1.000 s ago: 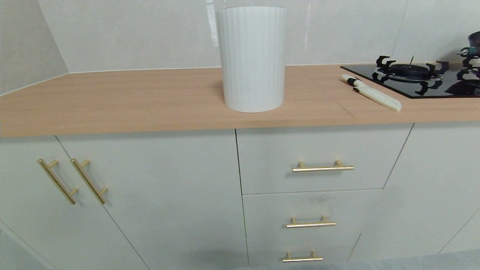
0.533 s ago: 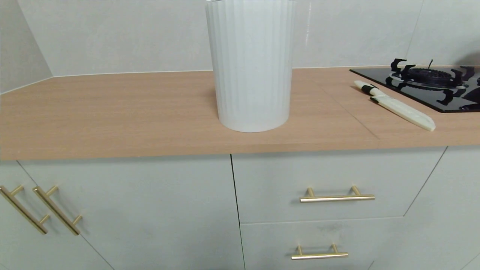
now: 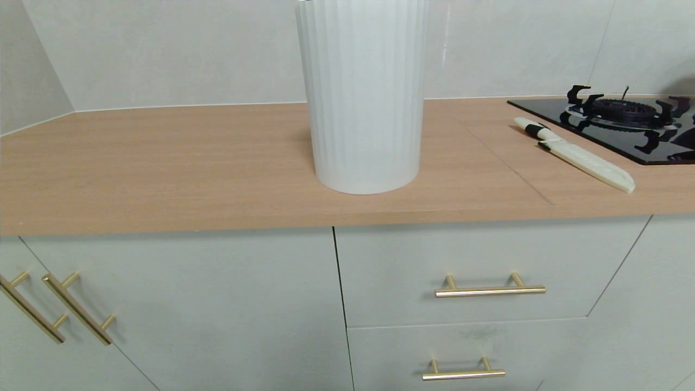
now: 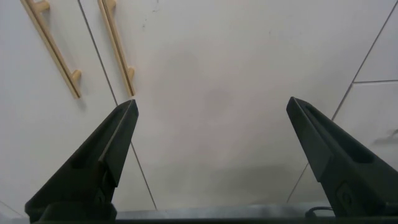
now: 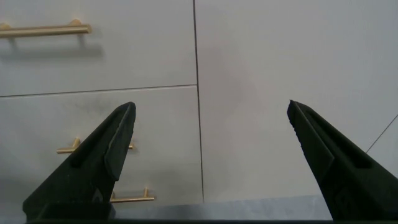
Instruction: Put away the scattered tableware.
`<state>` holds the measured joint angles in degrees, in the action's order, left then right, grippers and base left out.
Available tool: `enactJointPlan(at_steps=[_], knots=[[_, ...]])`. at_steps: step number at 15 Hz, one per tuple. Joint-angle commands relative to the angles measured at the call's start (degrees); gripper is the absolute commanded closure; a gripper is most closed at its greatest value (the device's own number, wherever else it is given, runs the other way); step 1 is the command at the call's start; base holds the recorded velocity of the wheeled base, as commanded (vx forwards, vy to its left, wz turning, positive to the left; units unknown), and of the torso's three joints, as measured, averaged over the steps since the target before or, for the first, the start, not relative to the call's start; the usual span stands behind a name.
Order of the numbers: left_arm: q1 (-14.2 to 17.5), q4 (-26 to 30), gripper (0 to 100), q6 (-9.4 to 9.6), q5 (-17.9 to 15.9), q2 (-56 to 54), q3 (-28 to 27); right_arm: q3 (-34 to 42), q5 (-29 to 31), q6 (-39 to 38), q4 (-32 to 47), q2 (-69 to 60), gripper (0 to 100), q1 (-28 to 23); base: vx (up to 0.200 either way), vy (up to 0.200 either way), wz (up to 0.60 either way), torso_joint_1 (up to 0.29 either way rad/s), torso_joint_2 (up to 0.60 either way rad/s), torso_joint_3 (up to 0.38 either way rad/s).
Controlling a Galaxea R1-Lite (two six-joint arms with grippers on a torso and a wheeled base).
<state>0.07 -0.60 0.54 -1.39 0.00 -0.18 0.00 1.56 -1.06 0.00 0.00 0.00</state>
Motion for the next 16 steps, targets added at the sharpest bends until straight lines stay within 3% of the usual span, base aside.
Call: enactJointPlan(at_steps=[1, 6, 16], knots=[[0.01, -0.02, 0, -0.01, -0.02, 0.00, 0.01, 0.00, 0.02, 0.01, 0.00, 0.09, 0, 0.00, 0.000, 0.000, 0.00, 0.000, 0.00, 0.000], [0.01, -0.02, 0, -0.10, -0.02, 0.00, 0.01, 0.00, 0.02, 0.01, 0.00, 0.09, 0, 0.00, 0.000, 0.000, 0.00, 0.022, -0.19, -0.244], [0.01, -0.02, 0, -0.10, 0.07, 0.00, 0.01, 0.00, 0.02, 0.01, 0.00, 0.09, 0, 0.00, 0.000, 0.000, 0.00, 0.119, -0.49, -0.334]])
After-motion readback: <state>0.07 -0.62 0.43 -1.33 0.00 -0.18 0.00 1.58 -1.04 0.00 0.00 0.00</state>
